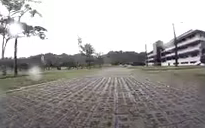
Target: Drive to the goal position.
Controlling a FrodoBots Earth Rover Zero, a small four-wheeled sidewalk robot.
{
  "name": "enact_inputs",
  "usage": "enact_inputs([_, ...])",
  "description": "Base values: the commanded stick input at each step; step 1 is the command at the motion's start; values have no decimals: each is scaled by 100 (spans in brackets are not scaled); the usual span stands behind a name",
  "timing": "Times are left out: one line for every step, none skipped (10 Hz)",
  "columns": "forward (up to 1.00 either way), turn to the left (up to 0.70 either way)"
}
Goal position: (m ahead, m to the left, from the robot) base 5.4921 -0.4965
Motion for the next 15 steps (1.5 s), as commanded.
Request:
enact_inputs([70, -8])
enact_inputs([70, -26])
enact_inputs([70, -10])
enact_inputs([70, 0])
enact_inputs([70, 0])
enact_inputs([70, 0])
enact_inputs([70, 0])
enact_inputs([70, 0])
enact_inputs([70, 0])
enact_inputs([70, 0])
enact_inputs([70, 0])
enact_inputs([70, 0])
enact_inputs([70, 0])
enact_inputs([70, 0])
enact_inputs([70, 0])
